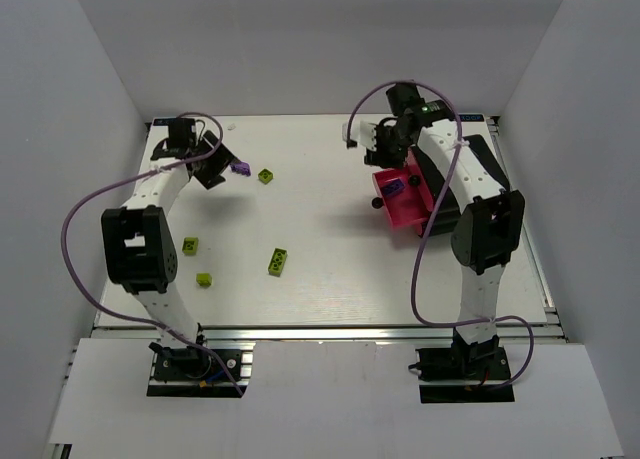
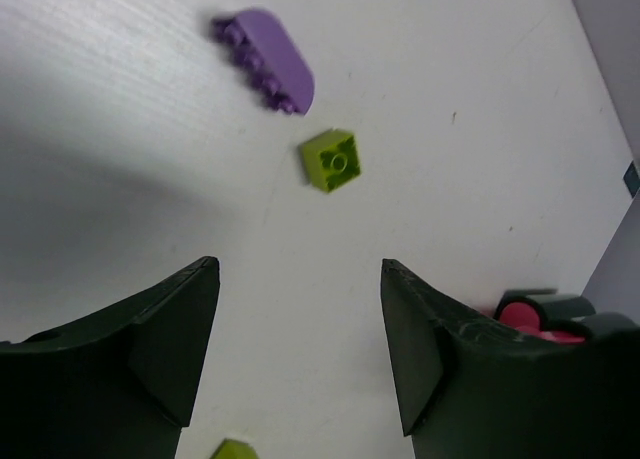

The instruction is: Sort the legos into containers by color

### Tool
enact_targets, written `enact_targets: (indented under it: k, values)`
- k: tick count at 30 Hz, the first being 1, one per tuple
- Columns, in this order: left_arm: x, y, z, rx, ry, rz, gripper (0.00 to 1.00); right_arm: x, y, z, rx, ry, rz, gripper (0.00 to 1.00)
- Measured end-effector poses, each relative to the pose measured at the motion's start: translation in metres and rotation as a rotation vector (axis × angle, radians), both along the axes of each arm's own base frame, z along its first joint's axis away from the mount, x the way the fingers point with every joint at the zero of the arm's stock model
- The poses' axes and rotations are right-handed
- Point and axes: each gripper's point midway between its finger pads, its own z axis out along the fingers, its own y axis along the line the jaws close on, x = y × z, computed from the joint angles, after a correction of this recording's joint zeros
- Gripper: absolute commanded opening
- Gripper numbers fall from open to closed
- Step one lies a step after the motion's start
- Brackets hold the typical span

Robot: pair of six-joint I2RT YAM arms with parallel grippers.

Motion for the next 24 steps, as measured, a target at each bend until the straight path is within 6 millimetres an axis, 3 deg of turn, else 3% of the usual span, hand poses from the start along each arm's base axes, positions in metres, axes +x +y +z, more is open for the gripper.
enact_targets:
  k: [4,5,7,10,13,17,24]
  values:
    - [0.04,0.007,0.002,0.023,0.002,0.054,0.77,0.005,0.022,0.031,0.205,-0.022,-0.115,0.76]
    - [0.048,0.008,-0.001,0.028,0.012,0.065,0.77,0.001,0.025,0.037,0.25,-0.016,-0.138,0.83]
    - [0.064,0.01,-0.009,0.033,0.037,0.09,0.78,-0.012,0.03,0.046,0.326,0.012,-0.177,0.84]
    - [0.074,0.012,-0.036,0.029,0.109,0.123,0.78,-0.032,0.035,0.06,0.425,0.042,-0.215,0.85]
    - [0.068,0.011,-0.067,0.015,0.205,0.152,0.78,-0.04,0.039,0.069,0.492,0.046,-0.238,0.85]
    - [0.062,0.01,-0.098,-0.008,0.302,0.191,0.78,-0.046,0.039,0.058,0.522,0.075,-0.266,0.85]
    - [0.077,0.001,-0.092,-0.054,0.283,0.215,0.78,-0.055,0.036,0.023,0.507,0.144,-0.307,0.85]
